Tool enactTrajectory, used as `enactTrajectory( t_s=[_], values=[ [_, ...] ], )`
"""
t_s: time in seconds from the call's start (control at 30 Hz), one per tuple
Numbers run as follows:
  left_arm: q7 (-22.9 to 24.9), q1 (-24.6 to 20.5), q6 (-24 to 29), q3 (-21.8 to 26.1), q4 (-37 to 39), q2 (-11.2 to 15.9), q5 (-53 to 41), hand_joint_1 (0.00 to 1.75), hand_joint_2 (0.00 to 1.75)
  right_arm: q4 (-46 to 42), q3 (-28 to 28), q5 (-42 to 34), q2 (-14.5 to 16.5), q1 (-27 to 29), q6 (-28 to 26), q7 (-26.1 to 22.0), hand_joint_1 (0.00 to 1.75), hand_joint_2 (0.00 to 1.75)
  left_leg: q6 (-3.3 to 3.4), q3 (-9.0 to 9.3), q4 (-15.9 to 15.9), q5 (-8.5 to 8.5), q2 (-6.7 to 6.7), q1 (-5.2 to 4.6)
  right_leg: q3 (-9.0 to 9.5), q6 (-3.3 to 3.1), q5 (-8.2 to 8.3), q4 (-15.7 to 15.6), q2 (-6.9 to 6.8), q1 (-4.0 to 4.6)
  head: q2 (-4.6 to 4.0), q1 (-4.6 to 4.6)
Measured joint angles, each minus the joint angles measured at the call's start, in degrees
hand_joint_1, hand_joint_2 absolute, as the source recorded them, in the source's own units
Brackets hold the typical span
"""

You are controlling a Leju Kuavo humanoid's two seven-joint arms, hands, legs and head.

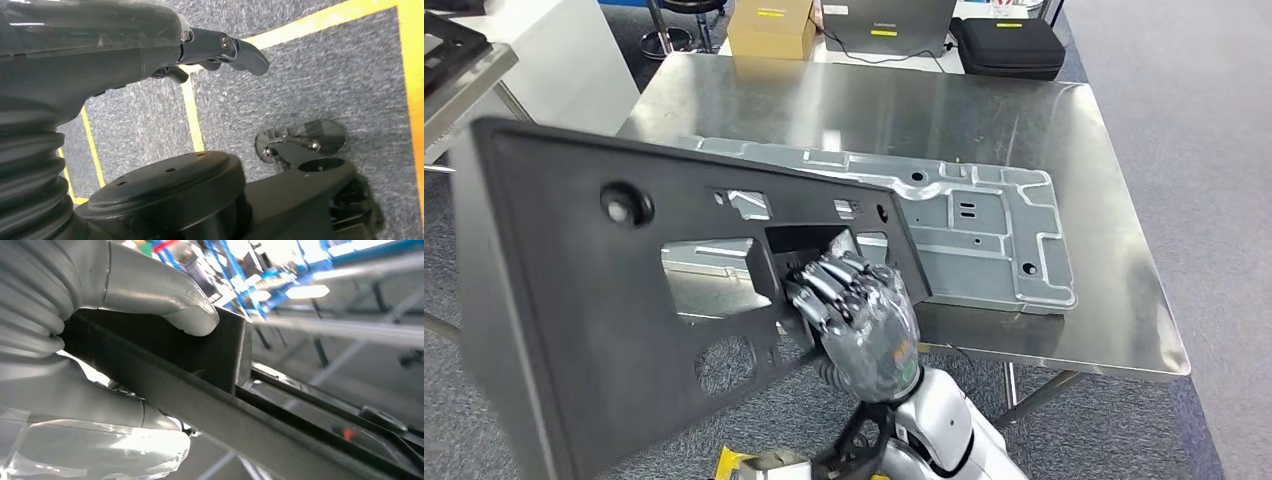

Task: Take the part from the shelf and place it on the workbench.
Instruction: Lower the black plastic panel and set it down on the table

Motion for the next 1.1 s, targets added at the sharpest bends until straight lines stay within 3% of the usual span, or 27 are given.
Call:
enactTrajectory(
  t_s=[0.1, 0.13, 0.17, 0.2, 0.27, 0.33, 0.43, 0.5, 0.53, 0.6, 0.63, 0.67, 0.7, 0.73, 0.8, 0.83, 1.0, 1.03, 1.1],
  values=[
    [0.02, -0.04, 0.00, 0.01, 0.00, -0.21, 0.03, 0.00, 1.75, 3.72, 0.23, -1.00, -0.51, -3.04, 2.05, 1.65, 1.75, 1.75, 0.47, 0.14, -0.27, 0.13, 0.14, 0.09, -5.07, 0.69, -4.52, 10.00, -0.10, -0.32, 0.00, 0.10],
    [0.03, 0.00, 0.00, 0.02, 0.00, -0.23, 0.06, 0.00, 1.75, 4.96, 0.23, -1.48, -0.77, -3.76, 2.44, 1.71, 1.75, 1.75, 0.49, 0.14, -0.25, 0.10, 0.13, 0.09, -6.74, 0.84, -5.24, 12.97, -0.10, -0.45, 0.00, 0.11],
    [0.03, 0.06, -0.01, 0.04, 0.00, -0.23, 0.10, 0.00, 1.75, 6.10, 0.23, -1.79, -0.98, -4.44, 2.98, 1.80, 1.75, 1.75, 0.49, 0.18, -0.23, 0.07, 0.09, 0.09, -7.55, 0.92, -4.88, 14.04, -0.10, -0.57, 0.00, 0.11],
    [0.03, 0.10, -0.01, 0.10, 0.00, -0.25, 0.19, 0.00, 1.75, 7.43, 0.26, -2.01, -1.13, -5.31, 3.85, 1.95, 1.75, 1.75, 0.44, 0.26, -0.20, 0.01, 0.04, 0.10, -7.25, 0.93, -3.39, 12.84, -0.11, -0.68, 0.00, 0.11],
    [-0.03, 0.09, -0.02, 0.26, 0.00, -0.34, 0.45, 0.00, 1.75, 10.82, 0.33, -2.51, -1.25, -7.54, 5.78, 2.23, 1.75, 1.75, 0.19, 0.51, -0.15, -0.18, -0.03, 0.10, -4.13, 0.74, 0.90, 5.50, -0.14, -0.80, 0.00, 0.11],
    [-0.10, 0.07, -0.02, 0.43, 0.00, -0.43, 0.84, 0.00, 1.75, 14.97, 0.38, -3.13, -1.30, -9.85, 6.76, 2.24, 1.75, 1.75, -0.30, 0.48, -0.01, -0.40, -0.08, -0.08, -1.44, 0.43, 2.98, -0.59, -0.14, -0.59, 0.00, 0.08],
    [-0.13, 0.13, -0.02, 0.80, 0.00, -0.44, 1.24, 0.00, 1.75, 21.59, 0.34, -3.43, -1.30, -12.54, 7.28, 2.21, 1.75, 1.75, -1.30, 0.36, -0.13, -0.55, -0.09, -0.21, -1.01, -0.33, 2.90, -1.92, -0.07, -0.36, 0.00, 0.02],
    [-0.07, 0.13, 0.05, 1.13, 0.00, -0.43, 1.40, 0.00, 1.75, 25.33, 0.29, -3.19, -1.25, -13.80, 7.60, 2.31, 1.75, 1.75, -1.87, -0.22, 1.37, -1.63, -0.02, -0.13, -0.76, -1.06, 3.02, -2.34, -0.13, -0.55, 0.00, 0.01],
    [-0.02, 0.12, 0.10, 1.28, 0.00, -0.43, 1.56, 0.00, 1.75, 26.77, 0.28, -2.97, -1.20, -14.37, 7.82, 2.36, 1.75, 1.75, -2.06, -1.30, 3.73, -2.96, 0.02, -0.09, -0.63, -1.39, 3.04, -2.51, -0.18, -0.64, 0.00, -0.01],
    [0.01, 0.03, 0.20, 1.62, 0.00, -0.43, 1.97, 0.00, 1.75, 29.55, 0.28, -2.62, -1.06, -15.39, 8.68, 2.43, 1.75, 1.75, -2.29, -5.05, 11.40, -6.45, 0.06, -0.07, -0.56, -1.83, 2.91, -2.50, -0.29, -0.50, 0.00, -0.03],
    [-0.02, -0.06, 0.25, 1.75, 0.00, -0.42, 2.14, 0.00, 1.75, 30.89, 0.27, -2.63, -1.03, -15.75, 9.21, 2.43, 1.75, 1.75, -2.36, -6.86, 14.83, -7.48, 0.06, -0.06, -0.53, -1.93, 2.83, -2.45, -0.34, -0.39, 0.00, -0.03],
    [-0.04, -0.15, 0.30, 1.89, 0.00, -0.39, 2.26, 0.00, 1.75, 32.22, 0.27, -2.72, -0.99, -16.10, 9.74, 2.41, 1.75, 1.75, -2.39, -7.95, 16.64, -7.48, 0.06, -0.06, -0.48, -1.99, 2.72, -2.38, -0.37, -0.31, 0.00, -0.02],
    [-0.04, -0.19, 0.36, 2.02, 0.00, -0.35, 2.35, 0.00, 1.75, 33.52, 0.26, -2.89, -0.94, -16.45, 10.14, 2.37, 1.75, 1.75, -2.35, -7.98, 16.18, -6.33, 0.07, -0.06, -0.39, -2.01, 2.59, -2.27, -0.36, -0.25, 0.00, -0.02],
    [-0.04, -0.18, 0.44, 2.14, 0.00, -0.29, 2.38, 0.00, 1.75, 34.78, 0.22, -3.19, -0.85, -16.87, 10.40, 2.32, 1.75, 1.75, -2.24, -6.92, 13.45, -4.20, 0.07, -0.06, -0.27, -1.99, 2.40, -2.11, -0.31, -0.23, 0.00, -0.02],
    [-0.02, 0.03, 0.62, 2.45, 0.00, -0.10, 2.44, 0.00, 1.75, 37.28, -0.03, -4.19, -0.57, -18.01, 10.57, 2.06, 1.75, 1.75, -1.83, -3.69, 5.74, -0.26, 0.08, -0.17, -0.15, -1.74, 1.97, -1.70, -0.15, -0.11, 0.00, -0.02],
    [-0.02, 0.11, 0.70, 2.59, 0.00, -0.03, 2.46, 0.00, 1.75, 38.59, -0.24, -4.77, -0.44, -18.68, 10.57, 1.84, 1.75, 1.75, -1.56, -2.49, 2.94, 0.62, 0.08, -0.26, -0.25, -1.53, 1.85, -1.51, -0.08, -0.02, 0.00, -0.01],
    [-0.92, 0.50, 0.92, 2.88, 0.00, 0.28, 2.61, 0.00, 1.75, 46.25, -2.29, -8.18, -0.17, -21.69, 11.62, 0.15, 1.75, 1.75, -0.17, -1.65, 0.60, 0.74, -0.11, -0.12, -0.82, -0.18, 1.20, -0.65, -0.17, 0.11, 0.00, 0.09],
    [-1.21, 0.48, 0.89, 2.90, 0.00, 0.32, 2.57, 0.00, 1.75, 48.04, -2.99, -8.78, -0.16, -22.36, 11.75, -0.31, 1.75, 1.75, 0.15, -1.53, 0.37, 0.87, -0.10, 0.04, -1.60, 0.15, 0.16, 1.05, -0.17, 0.06, 0.00, 0.13],
    [-1.62, 0.45, 0.79, 2.91, 0.00, 0.41, 2.48, 0.00, 1.75, 51.50, -4.39, -9.59, -0.17, -23.42, 11.79, -0.91, 1.75, 1.75, 0.51, -1.43, 0.25, 0.92, -0.09, 0.07, -4.97, 0.69, -3.04, 7.79, -0.16, -0.19, 0.00, 0.22]
  ],
)
